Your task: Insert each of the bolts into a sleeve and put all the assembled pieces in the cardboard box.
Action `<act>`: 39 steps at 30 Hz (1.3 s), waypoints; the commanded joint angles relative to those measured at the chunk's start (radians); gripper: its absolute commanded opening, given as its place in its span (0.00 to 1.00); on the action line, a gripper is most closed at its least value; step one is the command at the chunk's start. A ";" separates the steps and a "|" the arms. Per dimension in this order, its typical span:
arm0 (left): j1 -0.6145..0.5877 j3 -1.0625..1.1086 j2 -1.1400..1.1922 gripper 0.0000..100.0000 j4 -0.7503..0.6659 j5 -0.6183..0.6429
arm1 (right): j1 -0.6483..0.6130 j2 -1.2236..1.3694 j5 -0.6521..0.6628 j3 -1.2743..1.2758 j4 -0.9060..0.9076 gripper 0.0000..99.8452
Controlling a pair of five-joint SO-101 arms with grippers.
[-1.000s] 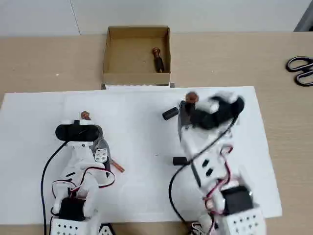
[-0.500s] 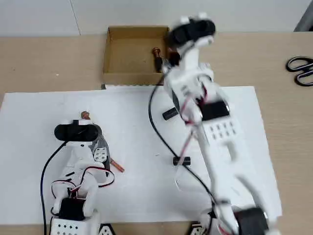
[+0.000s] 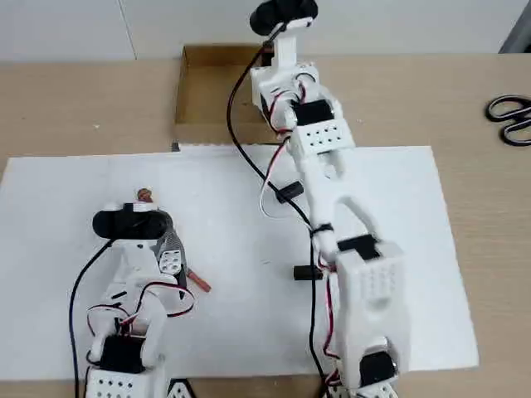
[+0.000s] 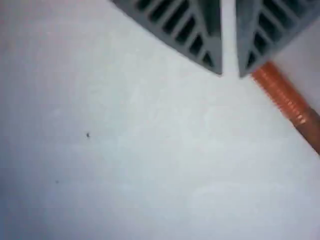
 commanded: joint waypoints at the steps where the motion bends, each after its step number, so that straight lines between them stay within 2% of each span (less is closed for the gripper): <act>1: -0.003 -0.004 -0.009 0.01 -0.021 -0.008 | 0.005 0.113 -0.006 -0.206 -0.027 0.00; 8: -0.003 -0.004 -0.009 0.01 -0.021 -0.008 | -0.015 0.272 0.077 -0.325 0.119 0.02; 14: -0.002 -0.004 -0.009 0.01 -0.021 -0.008 | -0.024 0.297 0.078 -0.391 0.259 0.23; 16: -0.002 -0.004 -0.009 0.01 -0.021 -0.008 | -0.024 0.291 0.078 -0.393 0.297 0.25; 25: 0.002 -0.004 -0.009 0.01 -0.021 -0.008 | -0.025 0.206 0.071 -0.562 0.483 0.13; 30: 0.002 -0.004 -0.009 0.01 -0.021 -0.008 | -0.048 0.206 0.000 -0.779 0.743 0.04; 36: 0.003 -0.004 -0.009 0.01 -0.021 -0.008 | -0.085 0.213 -0.040 -0.971 1.076 0.01; 39: 0.003 -0.004 -0.009 0.01 -0.021 -0.008 | -0.076 0.206 -0.037 -0.967 1.106 0.01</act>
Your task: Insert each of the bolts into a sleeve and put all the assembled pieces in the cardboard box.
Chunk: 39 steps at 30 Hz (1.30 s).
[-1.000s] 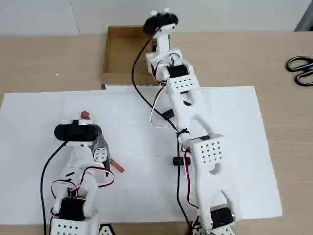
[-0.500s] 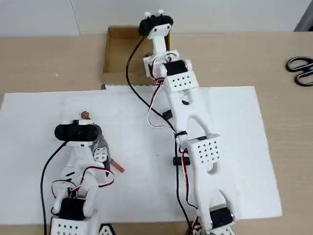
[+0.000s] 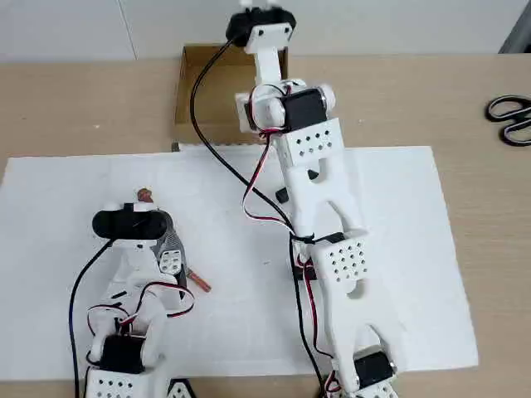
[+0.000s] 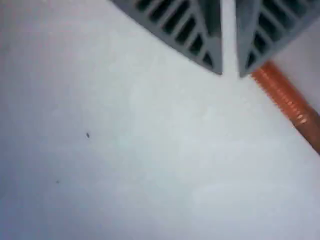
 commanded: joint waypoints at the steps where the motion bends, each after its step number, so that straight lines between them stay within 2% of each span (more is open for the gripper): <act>1: 0.003 -0.004 -0.009 0.01 -0.021 -0.008 | 0.013 -0.077 -0.009 -0.037 0.042 0.01; 9: 0.003 -0.004 -0.009 0.01 -0.021 -0.008 | 0.050 -0.153 0.028 0.203 0.053 0.01; 16: 0.003 -0.004 -0.009 0.01 -0.021 -0.008 | 0.084 -0.380 0.278 0.591 0.038 0.02; 23: 0.003 -0.004 -0.009 0.01 -0.021 -0.008 | 0.170 -0.400 0.692 0.710 0.039 0.02; 26: 0.003 -0.004 -0.009 0.01 -0.021 -0.008 | 0.196 -0.387 0.810 0.755 0.027 0.03; 31: 0.003 -0.004 -0.009 0.01 -0.021 -0.008 | 0.231 -0.328 0.927 0.764 0.024 0.12; 39: 0.003 -0.004 -0.009 0.01 -0.021 -0.008 | 0.229 -0.243 1.020 0.764 0.019 0.13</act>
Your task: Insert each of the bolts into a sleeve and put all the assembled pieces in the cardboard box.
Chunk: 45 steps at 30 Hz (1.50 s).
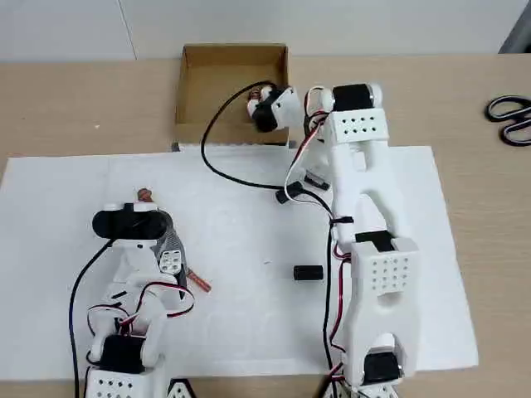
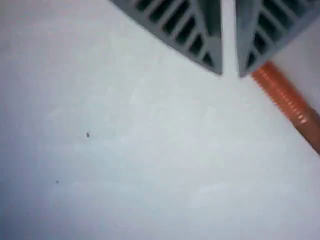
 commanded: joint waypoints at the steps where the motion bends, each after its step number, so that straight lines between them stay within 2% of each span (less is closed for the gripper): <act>1: 0.003 -0.004 -0.009 0.01 -0.021 -0.008 | 0.010 0.013 0.043 -0.005 -0.012 0.13; 14: 0.003 -0.004 -0.009 0.01 -0.021 -0.008 | 0.010 0.139 0.110 -0.005 -0.145 0.13; 24: -0.002 -0.004 -0.009 0.01 -0.021 -0.008 | 0.010 0.228 0.110 -0.005 -0.153 0.12; 27: -0.002 -0.004 -0.009 0.01 -0.021 -0.008 | 0.005 0.234 0.101 -0.005 -0.142 0.02; 35: 0.002 -0.004 -0.009 0.01 -0.021 -0.008 | -0.024 0.150 0.011 -0.081 -0.030 0.01; 45: 0.005 -0.004 -0.009 0.01 -0.021 -0.008 | -0.108 -0.156 -0.318 -0.091 0.018 0.00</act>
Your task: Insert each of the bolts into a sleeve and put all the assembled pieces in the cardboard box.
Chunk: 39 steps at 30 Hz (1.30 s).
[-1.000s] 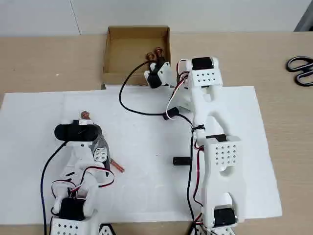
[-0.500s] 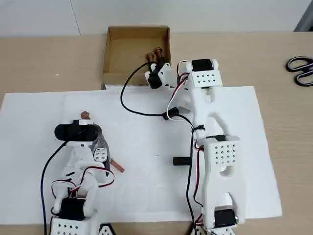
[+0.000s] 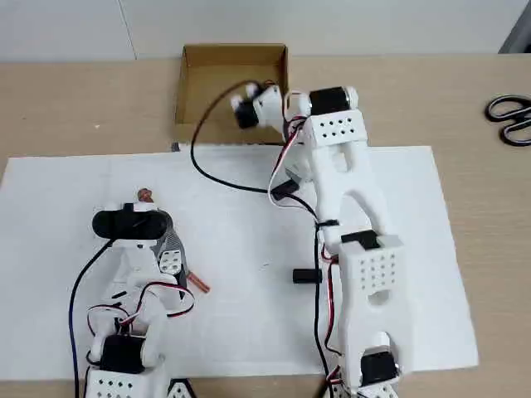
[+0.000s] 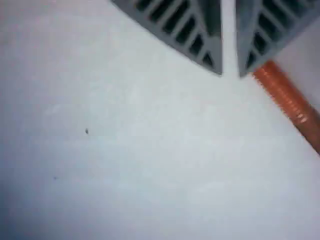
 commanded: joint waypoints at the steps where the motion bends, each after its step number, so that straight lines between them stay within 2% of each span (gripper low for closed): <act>1: 0.005 -0.004 -0.009 0.01 -0.021 -0.008 | -0.025 -0.166 -0.133 -0.006 0.022 0.00; 8: -0.003 -0.007 -0.008 0.01 -0.011 -0.008 | -0.062 -0.364 -0.365 0.302 0.019 0.00; 11: -0.003 -0.044 -0.005 0.01 0.063 0.009 | -0.042 -0.423 -0.457 0.434 0.019 0.00; 13: -0.002 -0.101 -0.003 0.01 0.137 0.074 | -0.021 -0.461 -0.499 0.511 0.019 0.00; 17: 0.003 -0.205 -0.003 0.01 0.233 0.107 | 0.010 -0.558 -0.512 0.640 0.016 0.00; 24: 0.003 -0.395 0.035 0.01 0.299 0.107 | 0.087 -0.668 -0.460 0.821 0.008 0.00; 28: -0.003 -0.556 0.236 0.01 0.318 0.118 | 0.137 -0.682 -0.456 0.891 0.008 0.00; 34: -0.003 -0.883 0.712 0.01 0.322 0.210 | 0.171 -0.684 -0.456 0.961 0.008 0.00; 39: -0.003 -1.182 1.077 0.01 0.450 0.339 | 0.176 -0.684 -0.456 1.007 -0.002 0.00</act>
